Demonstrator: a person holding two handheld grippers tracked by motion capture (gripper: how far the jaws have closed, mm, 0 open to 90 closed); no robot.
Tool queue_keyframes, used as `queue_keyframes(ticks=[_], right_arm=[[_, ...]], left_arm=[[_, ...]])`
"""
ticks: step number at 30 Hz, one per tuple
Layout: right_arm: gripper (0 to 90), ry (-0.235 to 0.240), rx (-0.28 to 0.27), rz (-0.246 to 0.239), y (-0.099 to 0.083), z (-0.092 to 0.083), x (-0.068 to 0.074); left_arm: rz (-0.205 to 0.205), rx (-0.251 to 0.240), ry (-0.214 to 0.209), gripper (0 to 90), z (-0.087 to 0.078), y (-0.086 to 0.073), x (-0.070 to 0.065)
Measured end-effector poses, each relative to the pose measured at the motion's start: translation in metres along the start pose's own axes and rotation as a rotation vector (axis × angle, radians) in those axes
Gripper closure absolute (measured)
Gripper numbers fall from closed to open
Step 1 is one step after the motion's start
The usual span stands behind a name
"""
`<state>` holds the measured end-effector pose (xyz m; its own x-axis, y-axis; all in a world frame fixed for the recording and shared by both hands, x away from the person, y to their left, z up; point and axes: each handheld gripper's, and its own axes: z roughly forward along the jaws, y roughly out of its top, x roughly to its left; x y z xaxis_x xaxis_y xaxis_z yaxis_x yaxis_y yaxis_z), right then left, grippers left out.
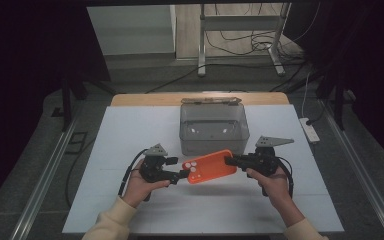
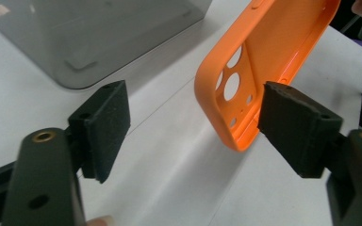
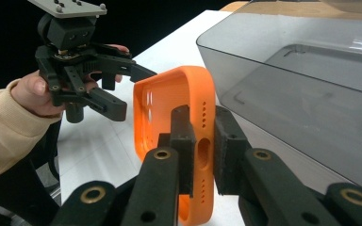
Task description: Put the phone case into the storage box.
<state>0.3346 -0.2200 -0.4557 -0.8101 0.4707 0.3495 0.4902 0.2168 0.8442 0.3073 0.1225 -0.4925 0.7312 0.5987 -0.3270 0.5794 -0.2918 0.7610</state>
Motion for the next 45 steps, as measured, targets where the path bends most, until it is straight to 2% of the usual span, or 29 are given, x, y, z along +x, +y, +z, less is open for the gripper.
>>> queue_keyframes(ticks=[7,8,9,10,11,12,13,16,17,23,45], right_arm=[[80.1,0.015,0.000,-0.007,-0.0006,0.0023,0.0015],[80.1,0.019,0.004,-0.011,-0.0009,0.0030,0.0020],[80.1,0.019,0.004,-0.011,-0.0009,0.0030,0.0020],[80.1,0.022,0.007,-0.012,-0.0010,0.0033,0.0024],[80.1,0.026,0.006,-0.016,-0.0014,0.0042,0.0031],[80.1,0.026,0.006,-0.016,-0.0014,0.0042,0.0031],[80.1,0.031,0.010,-0.017,-0.0017,0.0052,0.0038],[80.1,0.028,0.013,-0.022,-0.0019,0.0056,0.0036],[80.0,0.028,0.012,-0.018,-0.0021,0.0052,0.0028],[80.0,0.029,0.013,-0.016,-0.0030,0.0056,0.0023],[79.7,0.039,0.025,-0.016,-0.0044,0.0068,0.0011]], left_arm=[[0.003,0.020,-0.050,41.8,0.0069,-0.0004,-0.0001],[0.002,0.018,-0.057,48.3,0.0072,-0.0003,-0.0002],[0.001,0.016,-0.067,48.3,0.0074,-0.0001,-0.0002],[-0.001,0.013,-0.078,52.4,0.0077,-0.0001,-0.0005],[0.002,0.014,-0.088,59.3,0.0078,0.0000,-0.0004],[0.002,0.015,-0.093,59.3,0.0080,0.0000,-0.0004],[0.003,0.017,-0.097,65.6,0.0083,-0.0001,-0.0003],[0.000,0.026,-0.096,68.7,0.0083,-0.0004,0.0001],[0.001,0.027,-0.099,72.2,0.0080,-0.0003,0.0006],[-0.003,0.022,-0.098,77.0,0.0057,-0.0001,0.0016],[0.010,0.009,-0.092,78.6,0.0006,0.0023,0.0015]])
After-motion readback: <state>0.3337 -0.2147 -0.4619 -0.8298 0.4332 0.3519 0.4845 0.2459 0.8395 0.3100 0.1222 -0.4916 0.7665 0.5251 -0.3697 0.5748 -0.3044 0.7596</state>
